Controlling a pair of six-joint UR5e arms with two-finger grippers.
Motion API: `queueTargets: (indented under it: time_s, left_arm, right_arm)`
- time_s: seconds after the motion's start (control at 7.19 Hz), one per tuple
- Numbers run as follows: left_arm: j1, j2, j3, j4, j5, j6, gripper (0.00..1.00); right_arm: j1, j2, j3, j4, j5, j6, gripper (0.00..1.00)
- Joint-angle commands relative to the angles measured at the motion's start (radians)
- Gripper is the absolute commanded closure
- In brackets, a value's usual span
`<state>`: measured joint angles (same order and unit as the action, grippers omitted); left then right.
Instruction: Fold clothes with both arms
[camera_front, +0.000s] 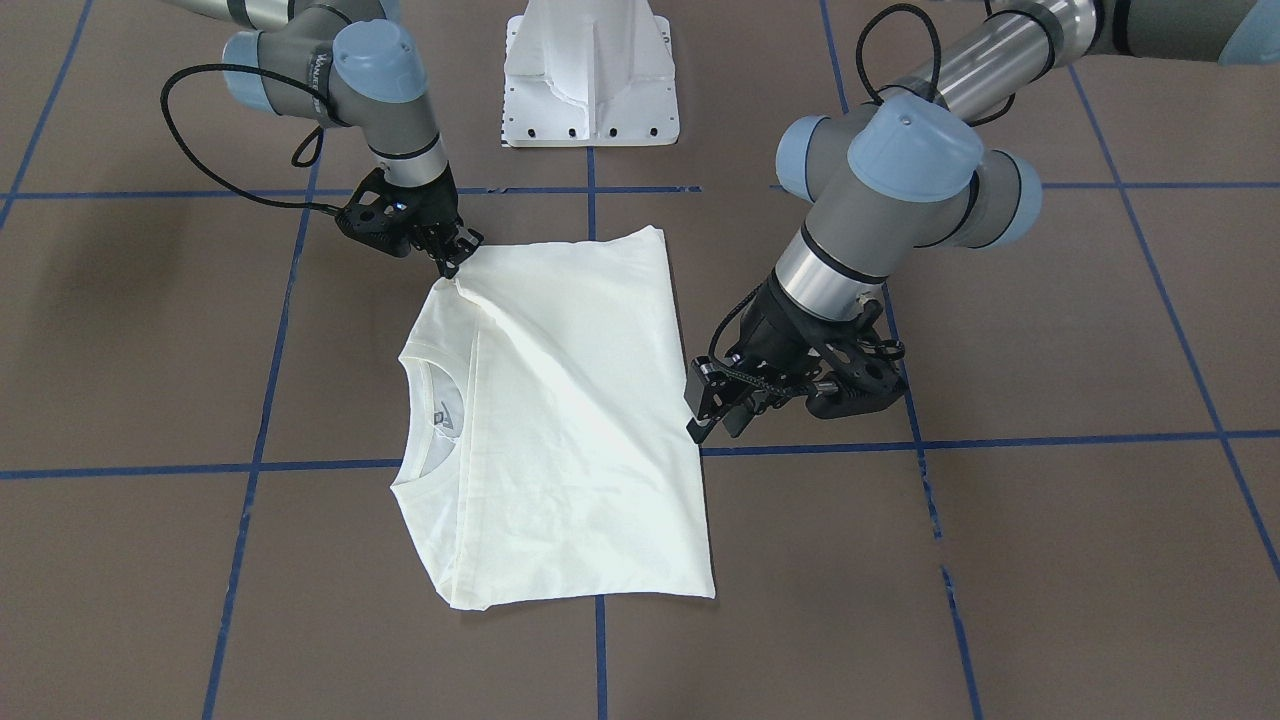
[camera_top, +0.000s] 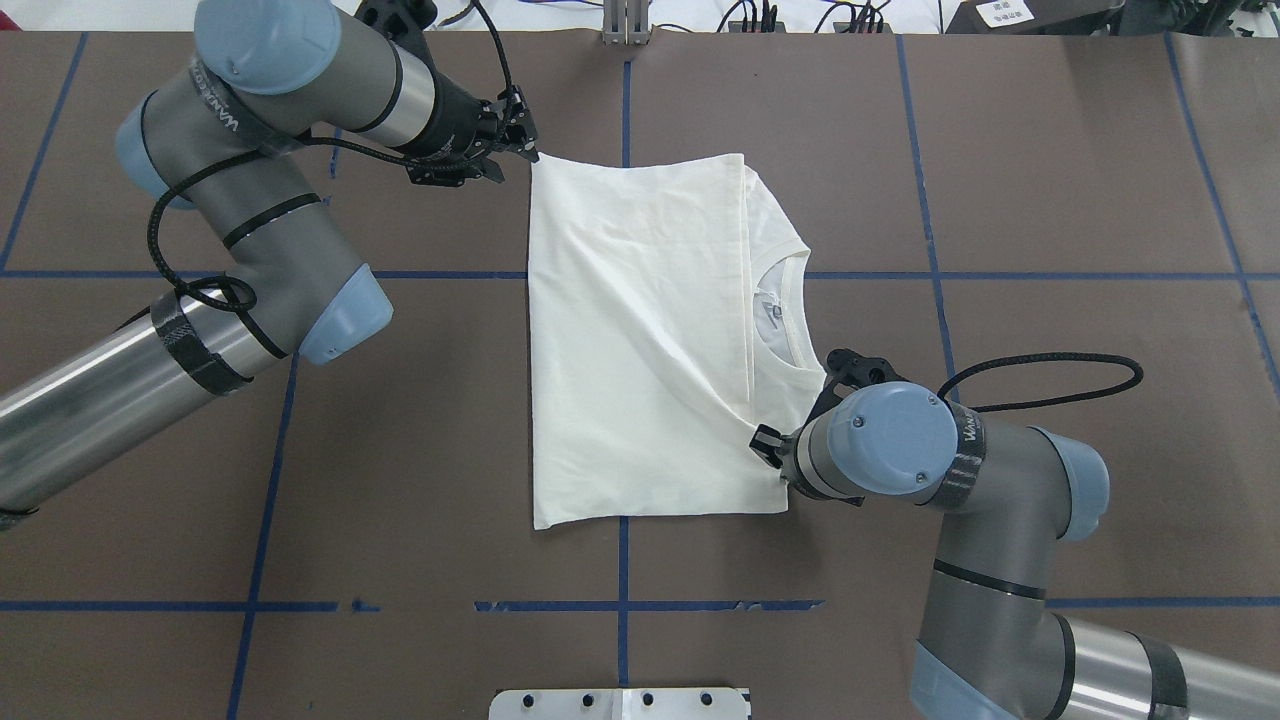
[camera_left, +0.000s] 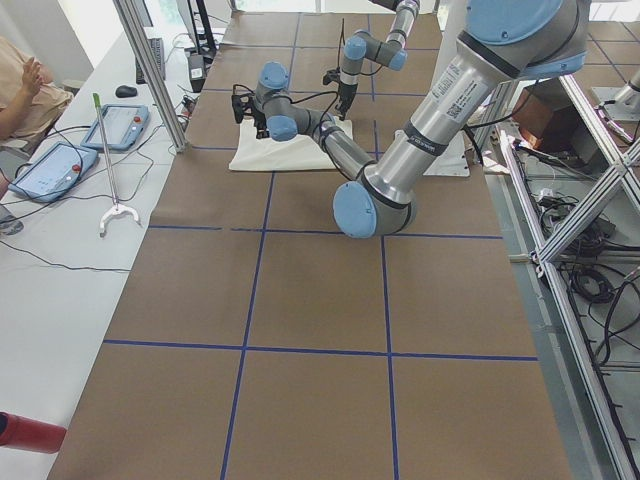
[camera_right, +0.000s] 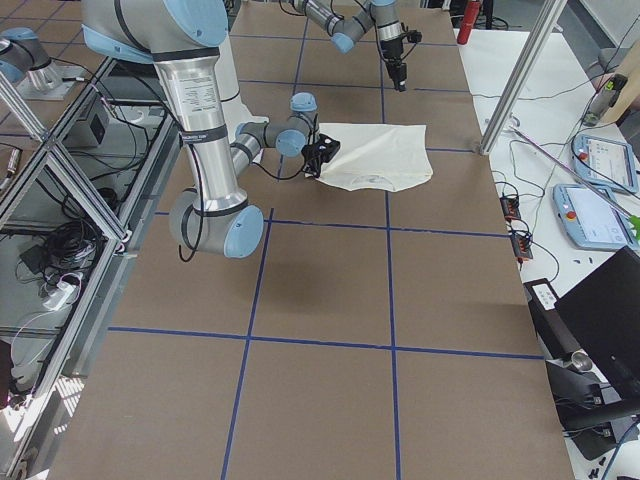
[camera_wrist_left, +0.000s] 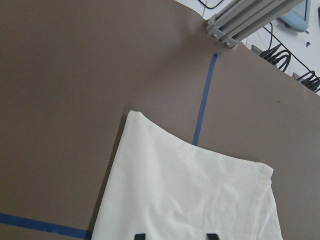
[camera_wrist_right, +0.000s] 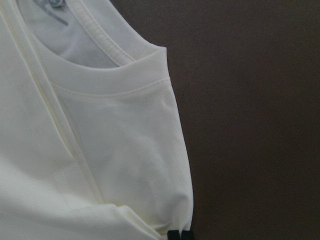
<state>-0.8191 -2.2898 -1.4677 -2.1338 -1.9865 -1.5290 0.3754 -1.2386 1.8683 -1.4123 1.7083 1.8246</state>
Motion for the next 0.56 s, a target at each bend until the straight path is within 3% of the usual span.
queueTargets:
  time_s: [0.0,0.42]
  left_arm:
    - [0.0,0.001,0.0,0.0,0.0,-0.017,0.5]
    - [0.002,0.003,-0.002,0.0,0.0,-0.039,0.5]
  right_arm:
    - [0.007,-0.002,0.047,-0.01,0.008,-0.001,1.0]
    - [0.007,-0.01,0.052,-0.01,0.008,-0.001,1.0]
